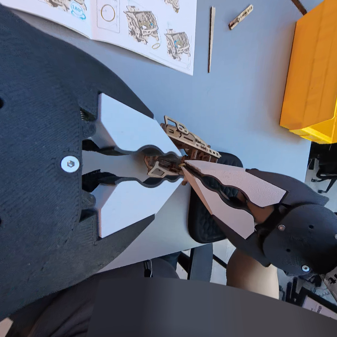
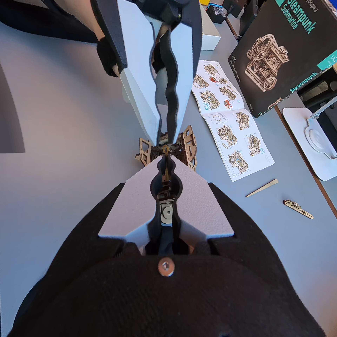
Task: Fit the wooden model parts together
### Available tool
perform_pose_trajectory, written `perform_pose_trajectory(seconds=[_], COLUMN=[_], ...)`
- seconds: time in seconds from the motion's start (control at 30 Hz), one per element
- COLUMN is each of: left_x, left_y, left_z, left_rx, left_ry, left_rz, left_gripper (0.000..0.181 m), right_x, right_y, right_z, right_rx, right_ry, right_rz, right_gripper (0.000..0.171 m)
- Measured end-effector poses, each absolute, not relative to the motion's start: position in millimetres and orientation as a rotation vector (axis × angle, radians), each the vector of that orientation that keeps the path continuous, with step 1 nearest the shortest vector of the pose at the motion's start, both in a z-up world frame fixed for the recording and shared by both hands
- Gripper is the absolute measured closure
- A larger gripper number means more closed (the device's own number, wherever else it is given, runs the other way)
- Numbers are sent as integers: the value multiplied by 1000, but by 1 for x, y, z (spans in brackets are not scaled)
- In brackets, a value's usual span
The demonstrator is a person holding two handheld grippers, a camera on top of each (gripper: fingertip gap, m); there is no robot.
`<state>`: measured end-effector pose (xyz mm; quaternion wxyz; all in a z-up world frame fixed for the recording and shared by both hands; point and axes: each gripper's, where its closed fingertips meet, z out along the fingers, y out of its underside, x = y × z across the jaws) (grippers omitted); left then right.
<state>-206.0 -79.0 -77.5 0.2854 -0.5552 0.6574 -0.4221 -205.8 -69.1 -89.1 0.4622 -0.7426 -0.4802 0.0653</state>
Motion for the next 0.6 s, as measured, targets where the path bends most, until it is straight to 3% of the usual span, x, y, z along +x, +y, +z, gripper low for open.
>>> perform_pose_trajectory(seconds=[0.03,0.3,0.6], left_x=[-206,-203,-202], left_y=[-82,-82,-85], left_z=[-80,-85,-87], left_rx=[-1497,-1558,-1554], left_ry=[1777,1769,1783], left_rz=[-1146,-1217,-1261], left_gripper=[170,181,181], right_x=[-206,-208,-209], right_y=[-69,-70,-74], right_z=[-89,-89,-88], right_rx=[-1823,-1798,-1780], right_ry=[-1181,-1199,-1190], right_rz=[155,142,181], right_gripper=[171,171,167])
